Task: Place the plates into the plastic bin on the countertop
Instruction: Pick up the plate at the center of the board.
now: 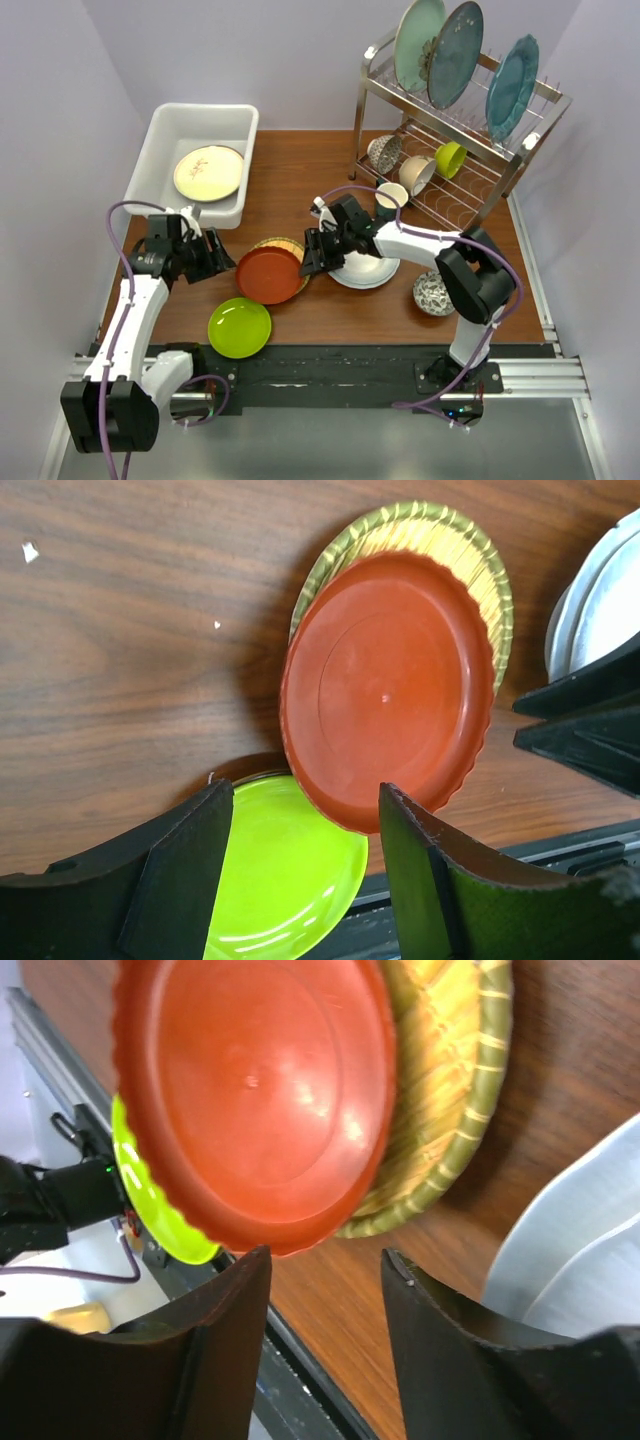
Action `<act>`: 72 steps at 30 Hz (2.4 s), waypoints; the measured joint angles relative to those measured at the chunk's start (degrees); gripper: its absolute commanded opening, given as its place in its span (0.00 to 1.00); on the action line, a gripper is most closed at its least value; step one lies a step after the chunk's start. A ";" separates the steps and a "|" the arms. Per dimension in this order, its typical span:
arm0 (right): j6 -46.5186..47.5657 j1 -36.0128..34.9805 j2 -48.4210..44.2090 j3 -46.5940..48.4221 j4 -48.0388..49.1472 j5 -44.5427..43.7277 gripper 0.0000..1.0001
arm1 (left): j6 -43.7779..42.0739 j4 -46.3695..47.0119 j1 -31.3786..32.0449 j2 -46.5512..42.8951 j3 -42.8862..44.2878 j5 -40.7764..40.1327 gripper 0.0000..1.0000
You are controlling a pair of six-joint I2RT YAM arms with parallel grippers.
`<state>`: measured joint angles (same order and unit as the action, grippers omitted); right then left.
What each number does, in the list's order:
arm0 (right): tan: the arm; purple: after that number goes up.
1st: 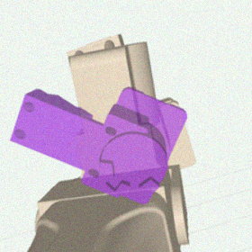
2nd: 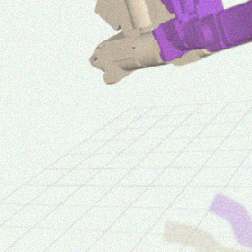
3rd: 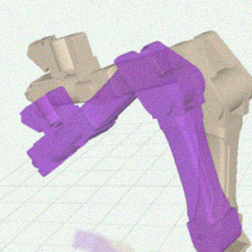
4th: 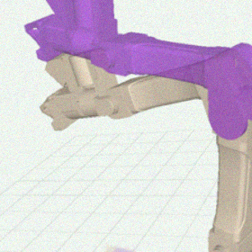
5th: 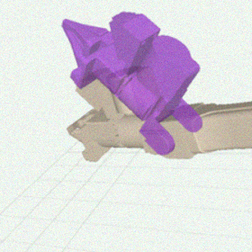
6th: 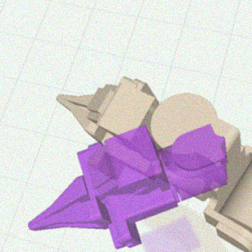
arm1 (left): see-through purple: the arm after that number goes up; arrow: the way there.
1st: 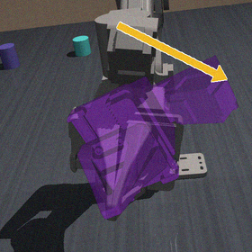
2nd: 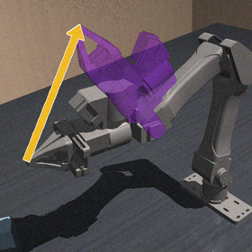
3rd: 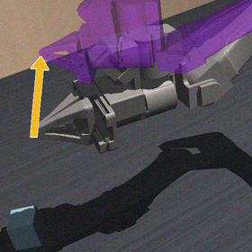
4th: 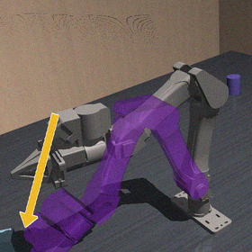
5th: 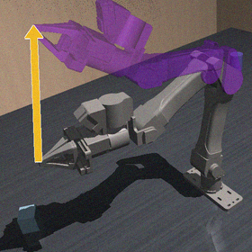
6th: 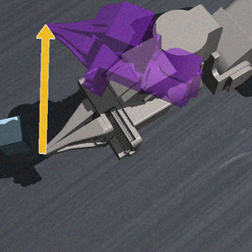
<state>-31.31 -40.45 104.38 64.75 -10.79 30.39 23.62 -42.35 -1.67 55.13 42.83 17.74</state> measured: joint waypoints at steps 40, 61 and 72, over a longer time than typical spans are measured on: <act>-1.77 -0.76 8.90 7.58 -5.11 -2.86 0.00 | 2.32 2.91 0.00 0.44 -4.17 -0.33 0.65; -2.12 -0.81 7.61 7.10 -4.24 -2.97 0.00 | 4.79 9.01 0.00 4.26 -6.25 7.91 0.47; -2.95 -0.81 7.61 6.49 -2.51 -2.80 0.08 | 4.44 10.19 0.00 6.08 -8.96 11.67 0.00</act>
<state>-34.26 -41.25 111.98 71.24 -13.30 27.59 28.05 -32.16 -1.67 61.21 33.87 29.41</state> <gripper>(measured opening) 0.015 0.181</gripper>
